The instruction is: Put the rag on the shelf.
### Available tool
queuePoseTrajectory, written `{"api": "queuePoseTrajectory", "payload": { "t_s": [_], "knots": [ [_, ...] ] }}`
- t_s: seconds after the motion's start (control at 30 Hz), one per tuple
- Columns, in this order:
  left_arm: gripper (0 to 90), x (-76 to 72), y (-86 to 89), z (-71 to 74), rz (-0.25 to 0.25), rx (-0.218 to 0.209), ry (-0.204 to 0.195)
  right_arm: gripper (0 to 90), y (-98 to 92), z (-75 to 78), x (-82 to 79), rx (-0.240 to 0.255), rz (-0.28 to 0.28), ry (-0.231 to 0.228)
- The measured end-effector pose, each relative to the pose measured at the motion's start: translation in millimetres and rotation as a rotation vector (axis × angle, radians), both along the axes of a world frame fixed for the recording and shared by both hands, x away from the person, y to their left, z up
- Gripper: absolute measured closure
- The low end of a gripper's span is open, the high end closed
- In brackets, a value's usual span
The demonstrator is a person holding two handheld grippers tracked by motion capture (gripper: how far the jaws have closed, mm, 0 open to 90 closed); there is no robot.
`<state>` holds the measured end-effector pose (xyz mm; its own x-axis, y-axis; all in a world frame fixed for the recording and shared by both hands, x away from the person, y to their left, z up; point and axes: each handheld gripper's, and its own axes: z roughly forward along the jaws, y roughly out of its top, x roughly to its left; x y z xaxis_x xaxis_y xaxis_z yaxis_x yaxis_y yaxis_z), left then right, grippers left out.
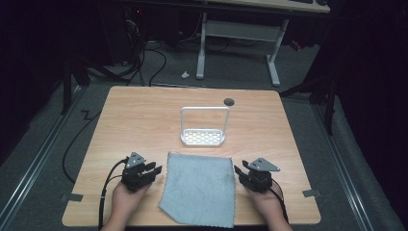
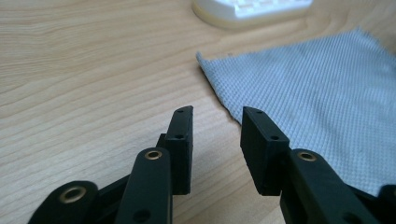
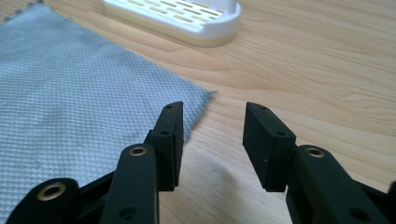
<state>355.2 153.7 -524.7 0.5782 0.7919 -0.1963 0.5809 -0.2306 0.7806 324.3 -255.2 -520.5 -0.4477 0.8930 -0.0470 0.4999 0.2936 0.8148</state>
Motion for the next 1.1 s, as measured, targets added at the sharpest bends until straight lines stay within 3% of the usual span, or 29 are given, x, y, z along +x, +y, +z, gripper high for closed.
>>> {"api": "queuePoseTrajectory", "payload": {
  "t_s": [0.03, 0.1, 0.17, 0.43, 0.8, 0.97, 1.1],
  "knots": [
    [65.3, 1.1, 6.2, 0.2, 0.022, -0.061, 0.013, 59.3, -2.2, 0.2, -0.4, 0.001, -0.008, -0.001],
    [65.8, 1.9, 6.0, -0.3, 0.024, -0.066, 0.017, 59.2, -5.0, 1.0, 0.1, 0.013, -0.014, -0.001],
    [65.8, 3.4, 2.3, -2.8, 0.008, -0.041, 0.022, 59.2, -11.9, 3.7, 0.7, 0.059, -0.036, 0.001],
    [65.6, 3.2, 0.1, -2.3, 0.004, -0.025, 0.02, 58.6, -17.1, 4.9, 1.5, 0.076, -0.039, -0.002],
    [62.6, 2.6, -4.0, -2.6, -0.017, -0.022, 0.027, 57.3, -15.2, 7.0, -0.3, 0.076, -0.028, -0.007],
    [57.9, 7.6, -15.7, -3.8, -0.036, -0.013, 0.037, 57.4, -12.9, 6.2, -0.3, 0.067, -0.019, -0.002],
    [56.5, 12.9, -27.5, -2.5, -0.046, 0.003, 0.022, 57.4, -11.2, 4.7, 0.1, 0.064, -0.01, 0.008]
  ]
}}
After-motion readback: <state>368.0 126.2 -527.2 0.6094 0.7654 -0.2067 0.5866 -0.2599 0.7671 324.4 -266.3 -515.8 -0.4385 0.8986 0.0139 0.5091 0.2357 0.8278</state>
